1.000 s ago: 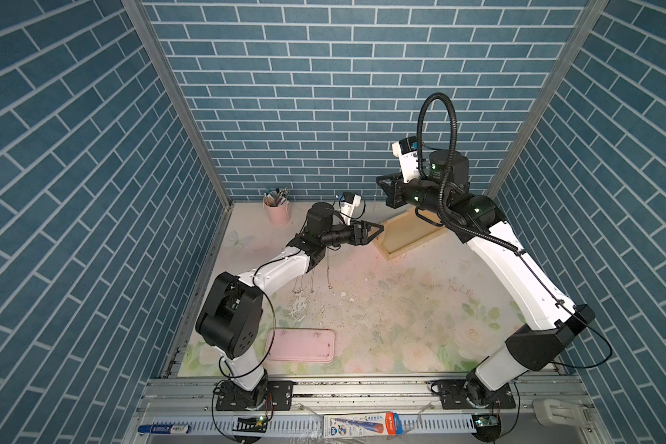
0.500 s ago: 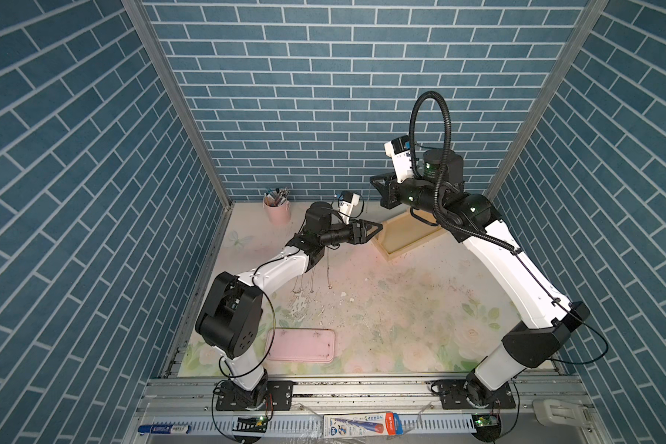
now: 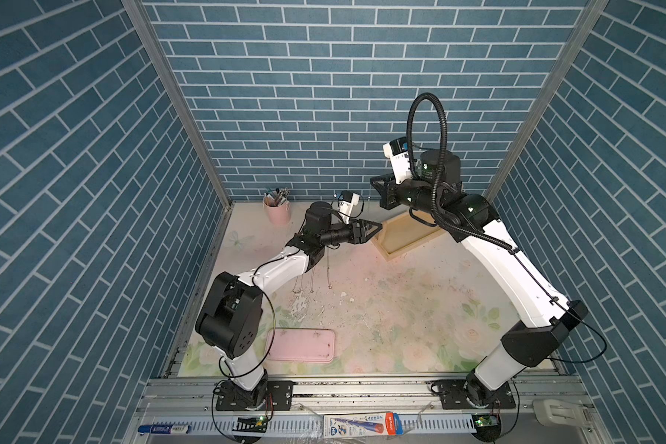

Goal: Take the necklace off the jewelry display stand
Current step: Take off the necklace from the stand, then place the necklace at the center of the board.

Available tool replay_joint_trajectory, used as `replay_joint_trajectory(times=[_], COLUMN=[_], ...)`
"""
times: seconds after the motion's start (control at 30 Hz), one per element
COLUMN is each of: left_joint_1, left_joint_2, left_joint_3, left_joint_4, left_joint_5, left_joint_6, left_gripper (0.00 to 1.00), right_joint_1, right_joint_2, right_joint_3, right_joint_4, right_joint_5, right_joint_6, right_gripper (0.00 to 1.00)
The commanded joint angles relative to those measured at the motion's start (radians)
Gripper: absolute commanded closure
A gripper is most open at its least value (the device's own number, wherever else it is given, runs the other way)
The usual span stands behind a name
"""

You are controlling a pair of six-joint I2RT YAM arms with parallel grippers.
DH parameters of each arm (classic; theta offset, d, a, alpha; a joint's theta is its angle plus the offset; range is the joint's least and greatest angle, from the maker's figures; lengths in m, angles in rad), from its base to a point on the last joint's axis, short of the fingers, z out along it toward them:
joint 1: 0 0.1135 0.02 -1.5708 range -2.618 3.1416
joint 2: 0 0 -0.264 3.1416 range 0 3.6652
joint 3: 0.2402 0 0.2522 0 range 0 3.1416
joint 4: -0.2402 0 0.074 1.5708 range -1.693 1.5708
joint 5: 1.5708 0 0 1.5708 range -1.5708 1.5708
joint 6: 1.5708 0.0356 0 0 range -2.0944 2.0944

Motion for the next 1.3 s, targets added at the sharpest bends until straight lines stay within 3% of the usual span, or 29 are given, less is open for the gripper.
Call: replay_joint_trajectory(times=[0.0, 1.27], left_joint_1=[0.005, 0.006], left_joint_2=[-0.005, -0.005], left_joint_3=[0.004, -0.004], left_joint_4=[0.026, 0.016], left_joint_5=[0.002, -0.01], left_joint_6=[0.005, 0.006], left_gripper=[0.39, 0.56], right_joint_1=[0.007, 0.008], right_joint_2=[-0.011, -0.02], right_joint_3=[0.031, 0.082], right_joint_4=[-0.008, -0.04], right_joint_5=[0.018, 0.088], right_joint_6=[-0.034, -0.087], right_gripper=[1.0, 1.0])
